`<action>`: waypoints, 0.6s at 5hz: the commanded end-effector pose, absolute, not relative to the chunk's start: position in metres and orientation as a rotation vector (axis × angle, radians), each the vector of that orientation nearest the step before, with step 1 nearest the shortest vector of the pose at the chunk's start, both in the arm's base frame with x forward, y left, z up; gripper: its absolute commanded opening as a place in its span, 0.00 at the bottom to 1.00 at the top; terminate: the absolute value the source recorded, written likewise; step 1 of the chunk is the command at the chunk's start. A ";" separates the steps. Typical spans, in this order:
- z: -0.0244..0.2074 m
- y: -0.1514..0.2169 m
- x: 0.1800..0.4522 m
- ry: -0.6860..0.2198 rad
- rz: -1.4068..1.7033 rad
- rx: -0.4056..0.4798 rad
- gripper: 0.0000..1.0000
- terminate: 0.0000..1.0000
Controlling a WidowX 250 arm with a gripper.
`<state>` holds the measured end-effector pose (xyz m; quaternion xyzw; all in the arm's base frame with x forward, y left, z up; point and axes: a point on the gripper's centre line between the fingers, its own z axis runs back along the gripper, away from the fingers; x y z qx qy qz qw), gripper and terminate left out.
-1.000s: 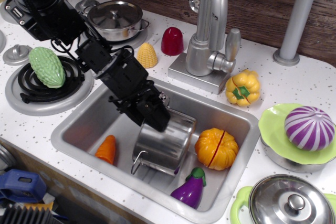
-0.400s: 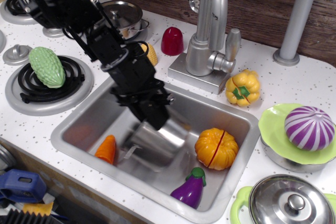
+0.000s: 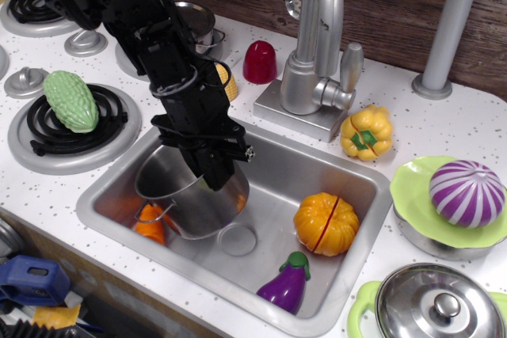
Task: Flip pot upright in sink
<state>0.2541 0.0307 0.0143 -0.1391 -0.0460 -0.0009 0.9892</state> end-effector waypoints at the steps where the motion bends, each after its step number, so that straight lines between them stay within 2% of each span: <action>1: 0.026 0.031 0.260 -0.205 -0.022 -0.236 1.00 0.00; 2: 0.026 0.031 0.260 -0.208 -0.015 -0.262 1.00 0.00; 3: 0.026 0.031 0.260 -0.208 -0.015 -0.262 1.00 1.00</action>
